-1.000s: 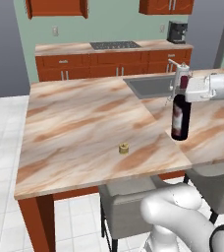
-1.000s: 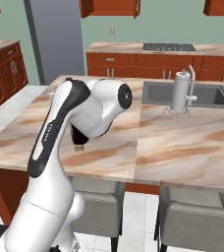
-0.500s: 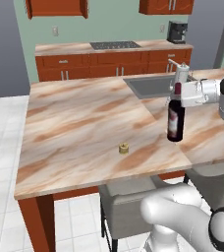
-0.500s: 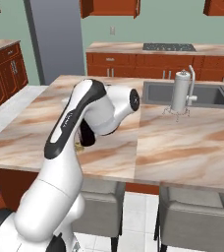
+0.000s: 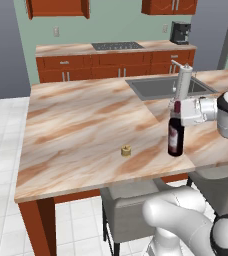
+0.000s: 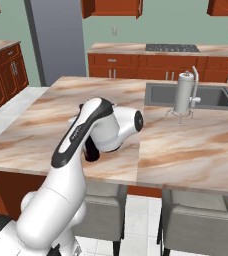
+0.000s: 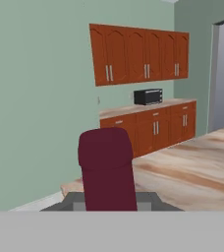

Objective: Get the candle and the wine from the cabinet and move them to the dining counter.

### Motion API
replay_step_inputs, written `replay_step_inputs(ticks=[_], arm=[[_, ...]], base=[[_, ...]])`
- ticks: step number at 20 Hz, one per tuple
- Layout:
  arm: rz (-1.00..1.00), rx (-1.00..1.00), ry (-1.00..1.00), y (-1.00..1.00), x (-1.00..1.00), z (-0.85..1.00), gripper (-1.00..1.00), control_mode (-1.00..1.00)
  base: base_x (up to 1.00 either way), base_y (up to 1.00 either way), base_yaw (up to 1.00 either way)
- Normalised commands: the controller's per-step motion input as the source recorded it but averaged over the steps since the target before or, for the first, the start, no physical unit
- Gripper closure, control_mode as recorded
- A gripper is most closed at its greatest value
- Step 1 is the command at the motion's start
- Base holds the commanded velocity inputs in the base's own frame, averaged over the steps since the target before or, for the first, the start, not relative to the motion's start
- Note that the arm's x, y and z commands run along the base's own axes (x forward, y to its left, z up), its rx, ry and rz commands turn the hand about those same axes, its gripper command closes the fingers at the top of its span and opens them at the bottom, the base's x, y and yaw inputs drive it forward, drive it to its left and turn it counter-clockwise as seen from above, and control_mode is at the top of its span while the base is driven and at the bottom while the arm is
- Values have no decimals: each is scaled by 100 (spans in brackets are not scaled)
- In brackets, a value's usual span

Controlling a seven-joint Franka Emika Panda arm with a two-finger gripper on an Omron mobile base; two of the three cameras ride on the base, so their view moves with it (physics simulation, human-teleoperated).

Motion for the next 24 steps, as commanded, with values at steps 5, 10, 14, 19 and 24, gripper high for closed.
replay_step_inputs(ticks=[5,10,14,19,24], arm=[[0,4,0,0,35,-30,100,-100],[0,4,0,0,44,-25,100,-100],[0,1,0,0,31,-28,100,-100],[0,0,0,0,37,-23,100,-100],[0,0,0,0,24,-20,100,-100]], base=[[0,0,0],[0,0,0],[0,0,0],[0,0,0],[0,0,0]])
